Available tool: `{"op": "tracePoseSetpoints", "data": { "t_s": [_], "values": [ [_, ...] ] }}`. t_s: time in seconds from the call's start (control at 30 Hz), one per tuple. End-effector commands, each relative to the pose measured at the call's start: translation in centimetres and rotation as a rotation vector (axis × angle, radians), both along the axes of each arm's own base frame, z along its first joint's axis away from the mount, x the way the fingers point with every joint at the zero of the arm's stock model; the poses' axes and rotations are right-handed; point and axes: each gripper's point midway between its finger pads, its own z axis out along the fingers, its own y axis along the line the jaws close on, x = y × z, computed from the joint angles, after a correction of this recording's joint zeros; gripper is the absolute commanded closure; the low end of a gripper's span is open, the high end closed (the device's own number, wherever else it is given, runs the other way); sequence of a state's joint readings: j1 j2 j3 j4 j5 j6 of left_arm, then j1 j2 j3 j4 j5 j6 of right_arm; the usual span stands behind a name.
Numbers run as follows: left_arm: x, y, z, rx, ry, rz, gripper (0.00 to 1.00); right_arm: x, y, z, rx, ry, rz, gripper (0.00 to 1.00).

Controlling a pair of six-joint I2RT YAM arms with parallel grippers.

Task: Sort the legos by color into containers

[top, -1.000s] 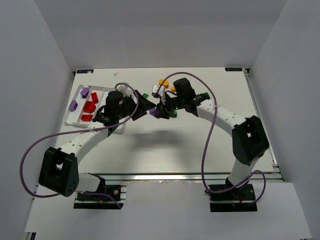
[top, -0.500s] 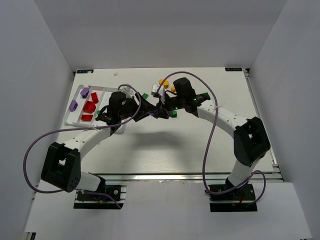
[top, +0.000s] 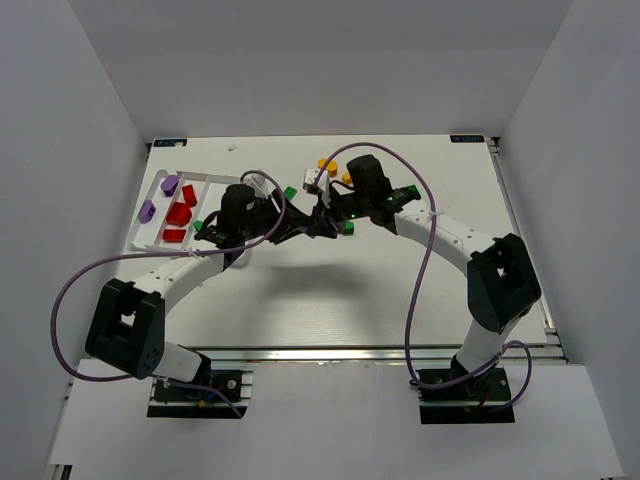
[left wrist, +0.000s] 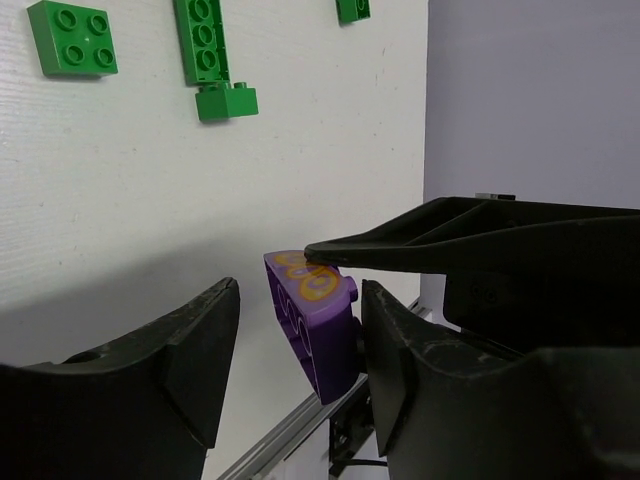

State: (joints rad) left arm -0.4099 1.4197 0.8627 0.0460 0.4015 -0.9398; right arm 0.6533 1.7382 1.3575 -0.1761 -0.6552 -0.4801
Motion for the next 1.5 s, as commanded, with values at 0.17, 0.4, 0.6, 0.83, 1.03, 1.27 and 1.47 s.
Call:
{"op": "tracePoseSetpoints", "data": {
  "t_s": [0.17, 0.4, 0.6, 0.83, 1.03, 1.27, 1.47],
  "values": [
    [0.2, -0.4, 0.8, 0.013, -0.051, -0.035, 0.61, -1.3, 0.6, 3.4, 0.072, -0.042, 0.076, 0.91],
    [-0.5, -0.2, 0.4, 0.057, -0.037, -0.071, 0.88, -0.8, 0.5, 2.8, 0.058, -0.04, 0.051, 0.48],
    [-1.4, 1.0, -0.1, 0.141, -0.02, -0.072, 0.97, 0.1, 0.2, 2.4, 0.046, -0.048, 0.014, 0.11],
    [-0.7, 6.7, -1.3, 0.28, 0.03, 0.057, 1.0, 1.2, -0.8, 2.4, 0.039, -0.061, -0.029, 0.11],
    [0.7, 14.2, -0.3, 0.387, 0.043, 0.222, 1.0, 0.8, -1.9, 1.5, 0.007, -0.058, -0.008, 0.11],
    [2.1, 21.3, 1.1, 0.543, 0.106, 0.377, 1.0, 0.1, -2.3, 1.0, -0.005, -0.07, 0.031, 0.11],
    [3.0, 29.1, 0.6, 0.563, 0.187, 0.607, 1.0, -0.1, -2.5, 1.0, -0.002, -0.067, 0.053, 0.11]
  ]
}}
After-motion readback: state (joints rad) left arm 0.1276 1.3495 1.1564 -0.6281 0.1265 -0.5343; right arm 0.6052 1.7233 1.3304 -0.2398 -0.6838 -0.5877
